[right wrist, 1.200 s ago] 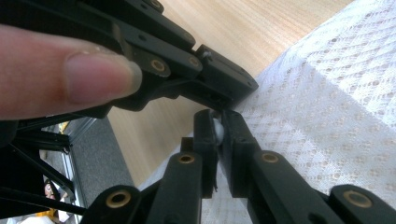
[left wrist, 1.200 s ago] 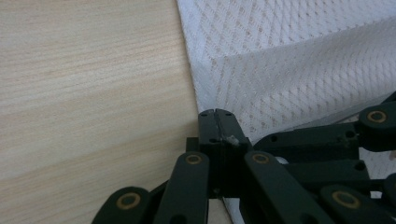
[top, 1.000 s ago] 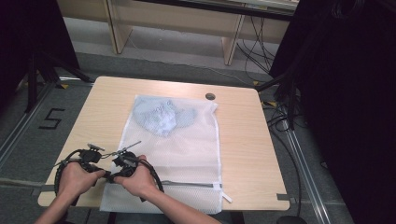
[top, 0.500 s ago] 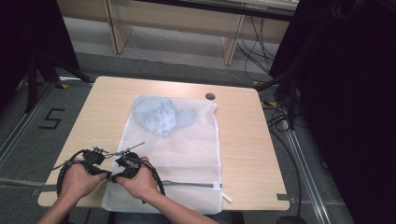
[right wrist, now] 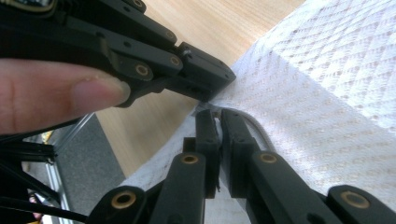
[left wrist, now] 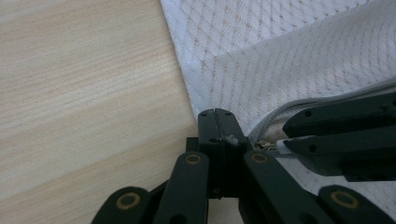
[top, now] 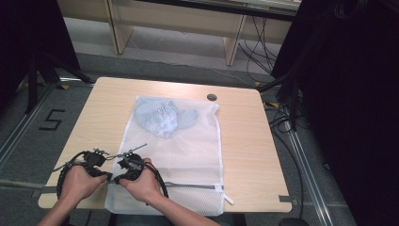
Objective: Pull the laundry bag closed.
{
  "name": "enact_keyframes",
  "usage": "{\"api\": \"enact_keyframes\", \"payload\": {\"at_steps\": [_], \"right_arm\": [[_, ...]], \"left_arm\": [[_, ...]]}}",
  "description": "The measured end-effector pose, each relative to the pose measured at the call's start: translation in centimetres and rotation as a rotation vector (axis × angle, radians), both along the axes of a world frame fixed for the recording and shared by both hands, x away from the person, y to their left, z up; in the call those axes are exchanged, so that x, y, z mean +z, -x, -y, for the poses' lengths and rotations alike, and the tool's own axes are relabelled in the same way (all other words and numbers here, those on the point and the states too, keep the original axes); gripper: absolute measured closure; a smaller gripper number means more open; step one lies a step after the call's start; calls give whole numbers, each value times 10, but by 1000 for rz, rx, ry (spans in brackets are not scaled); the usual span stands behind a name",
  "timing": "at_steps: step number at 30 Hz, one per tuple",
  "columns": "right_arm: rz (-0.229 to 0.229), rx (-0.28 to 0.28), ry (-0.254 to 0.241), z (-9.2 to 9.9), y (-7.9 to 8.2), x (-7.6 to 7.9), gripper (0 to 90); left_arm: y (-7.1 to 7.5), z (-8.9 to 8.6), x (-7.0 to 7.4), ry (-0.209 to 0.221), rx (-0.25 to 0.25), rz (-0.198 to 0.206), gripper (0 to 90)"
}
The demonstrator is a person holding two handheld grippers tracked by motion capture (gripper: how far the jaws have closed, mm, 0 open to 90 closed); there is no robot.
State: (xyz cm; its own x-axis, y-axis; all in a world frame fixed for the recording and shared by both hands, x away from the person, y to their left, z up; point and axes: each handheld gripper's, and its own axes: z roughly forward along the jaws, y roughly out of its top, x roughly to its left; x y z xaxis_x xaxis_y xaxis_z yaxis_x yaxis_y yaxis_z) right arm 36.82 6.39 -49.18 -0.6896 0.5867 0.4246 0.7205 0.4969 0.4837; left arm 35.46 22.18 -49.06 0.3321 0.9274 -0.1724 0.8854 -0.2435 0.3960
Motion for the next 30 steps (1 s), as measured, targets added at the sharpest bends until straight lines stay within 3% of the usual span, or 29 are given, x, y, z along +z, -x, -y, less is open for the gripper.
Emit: {"api": "enact_keyframes", "payload": {"at_steps": [1, 14, 29, 30], "right_arm": [[19, 22, -16, 1, -1, -1, 871], [43, 28, -13, 9, 2, 2, 871], [35, 16, -20, 17, 3, 5, 871], [65, 37, -25, 19, 2, 4, 871]], "left_arm": [[0, 0, 0, -2, -1, -2, 900], [0, -1, 0, -4, -6, -8, 900], [0, 0, 0, 3, 4, -4, 900], [0, 0, 0, 2, 4, -5, 900]]}}
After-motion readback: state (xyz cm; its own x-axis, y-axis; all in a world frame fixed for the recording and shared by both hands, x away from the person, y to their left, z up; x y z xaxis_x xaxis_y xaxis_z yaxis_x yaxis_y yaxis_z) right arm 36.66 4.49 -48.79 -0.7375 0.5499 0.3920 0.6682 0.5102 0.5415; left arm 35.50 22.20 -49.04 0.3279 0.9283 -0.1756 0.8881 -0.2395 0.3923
